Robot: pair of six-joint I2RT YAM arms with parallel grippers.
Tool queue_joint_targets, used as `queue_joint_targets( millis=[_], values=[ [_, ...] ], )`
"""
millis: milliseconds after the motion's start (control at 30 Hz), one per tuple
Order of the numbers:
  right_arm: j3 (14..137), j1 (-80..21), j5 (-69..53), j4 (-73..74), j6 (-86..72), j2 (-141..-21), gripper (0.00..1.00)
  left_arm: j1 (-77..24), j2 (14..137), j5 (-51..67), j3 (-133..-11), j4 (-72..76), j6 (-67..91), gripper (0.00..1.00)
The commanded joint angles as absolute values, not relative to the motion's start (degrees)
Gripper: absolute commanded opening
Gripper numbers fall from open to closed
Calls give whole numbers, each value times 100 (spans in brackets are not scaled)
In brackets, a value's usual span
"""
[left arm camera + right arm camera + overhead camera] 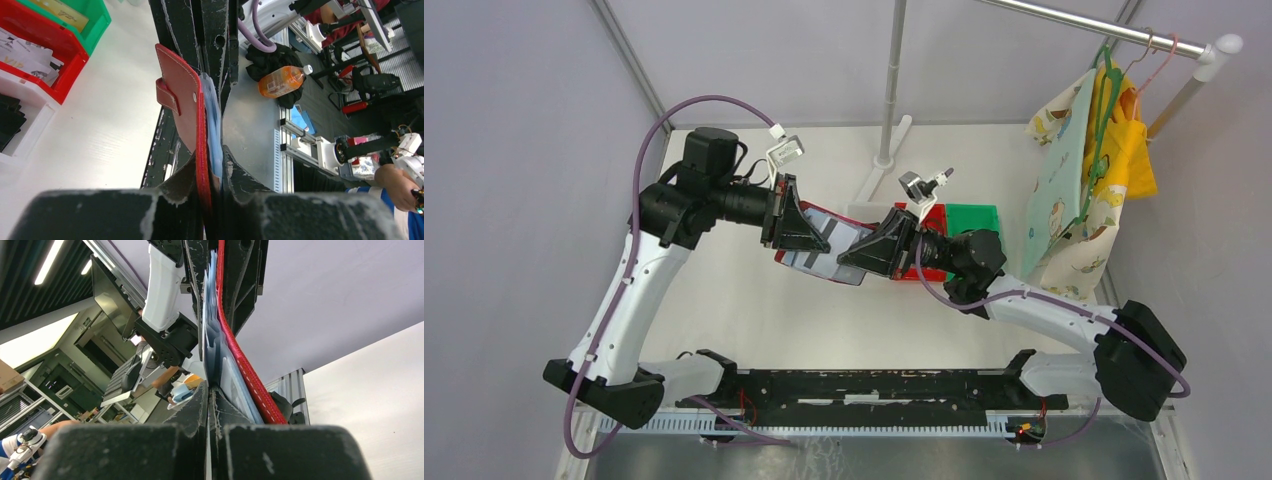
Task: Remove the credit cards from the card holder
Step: Remove the credit card from the card holder.
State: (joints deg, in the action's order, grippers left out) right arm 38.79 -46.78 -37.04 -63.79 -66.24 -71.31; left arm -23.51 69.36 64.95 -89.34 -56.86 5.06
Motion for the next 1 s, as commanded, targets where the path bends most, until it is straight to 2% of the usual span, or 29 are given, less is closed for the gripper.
queue_joint_targets(
  millis=[0, 367, 433, 467, 500, 533, 567, 667, 733, 967],
  values=[
    [3757, -4675, -3667, -6747, -6540, -6841, 0, -2235, 6778, 6999, -9044, -5620, 280, 15],
    [3769, -4671, -3647, -6195, -6261, -6692, 0, -2153, 6732, 7076, -9061, -5634, 264, 16],
    [3816, -4672, -3667, -6172, -6251, -6723, 0, -2151, 6737, 7048, -9090, -5629, 255, 12],
    [3844, -4675, -3665, -6161, -6266, -6745, 1, -2149, 6741, 7014, -9092, -5608, 265, 7],
    [3864, -4682, -3657, -6168, -6288, -6767, 7, -2150, 6741, 6977, -9088, -5577, 293, 3],
    [3890, -4685, -3650, -6170, -6305, -6775, 23, -2153, 6741, 6948, -9085, -5557, 300, 2],
    [3910, -4693, -3624, -6191, -6327, -6790, 33, -2148, 6734, 6941, -9074, -5547, 299, 2],
    [3948, -4702, -3527, -6460, -6459, -6842, 41, -2147, 6715, 6954, -9046, -5511, 307, 2],
    [4017, -4702, -3526, -6561, -6533, -6917, 40, -2153, 6728, 6959, -9059, -5501, 322, 2],
    [4126, -4711, -3499, -7010, -6809, -7073, 27, -2142, 6724, 6793, -9057, -5523, 261, 2]
  ],
)
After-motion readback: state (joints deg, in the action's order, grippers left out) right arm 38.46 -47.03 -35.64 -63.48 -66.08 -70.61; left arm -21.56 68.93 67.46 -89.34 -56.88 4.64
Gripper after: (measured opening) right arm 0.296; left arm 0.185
